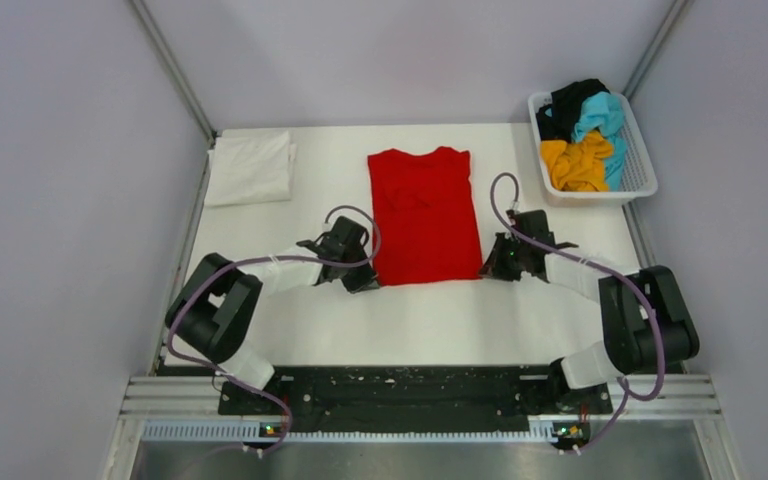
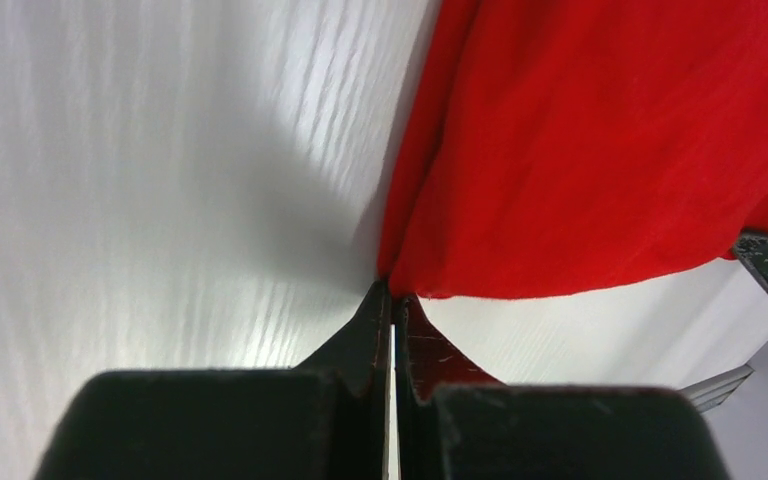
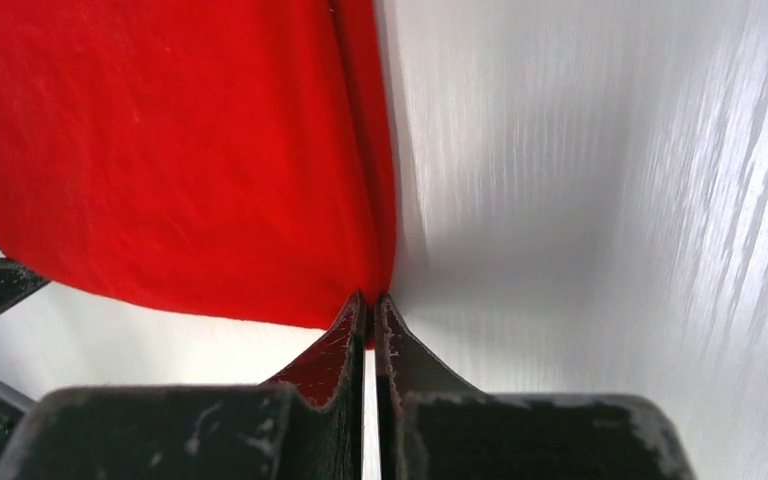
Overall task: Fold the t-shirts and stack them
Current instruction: Fold the long partially folded tshirt into a neat square
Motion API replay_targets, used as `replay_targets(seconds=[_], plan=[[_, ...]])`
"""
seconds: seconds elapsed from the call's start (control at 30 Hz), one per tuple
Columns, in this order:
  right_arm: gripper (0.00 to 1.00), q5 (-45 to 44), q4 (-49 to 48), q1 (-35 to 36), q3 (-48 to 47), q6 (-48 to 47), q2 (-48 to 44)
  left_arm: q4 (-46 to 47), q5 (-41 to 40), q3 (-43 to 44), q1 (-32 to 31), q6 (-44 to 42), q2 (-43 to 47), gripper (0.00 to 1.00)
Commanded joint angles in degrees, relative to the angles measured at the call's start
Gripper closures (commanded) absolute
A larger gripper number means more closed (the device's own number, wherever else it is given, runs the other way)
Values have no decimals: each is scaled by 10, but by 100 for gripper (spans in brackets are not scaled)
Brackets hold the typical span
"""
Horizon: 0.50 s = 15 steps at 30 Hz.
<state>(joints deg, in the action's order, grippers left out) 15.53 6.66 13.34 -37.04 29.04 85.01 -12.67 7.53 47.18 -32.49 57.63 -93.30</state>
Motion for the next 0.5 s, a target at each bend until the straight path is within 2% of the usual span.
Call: replay_targets(seconds=[0.0, 0.13, 0.3, 0.47], plan=[[100, 34, 100, 2, 22, -12, -73, -39, -44, -55, -34, 18, 73, 100], [100, 57, 217, 12, 44, -5, -159, -95, -69, -94, -89, 62, 141, 100], [100, 71, 354, 60, 51, 21, -280, -169, -94, -133, -178, 142, 244, 100], [100, 106, 461, 72, 48, 48, -397, -228, -110, -125, -264, 208, 334, 100]])
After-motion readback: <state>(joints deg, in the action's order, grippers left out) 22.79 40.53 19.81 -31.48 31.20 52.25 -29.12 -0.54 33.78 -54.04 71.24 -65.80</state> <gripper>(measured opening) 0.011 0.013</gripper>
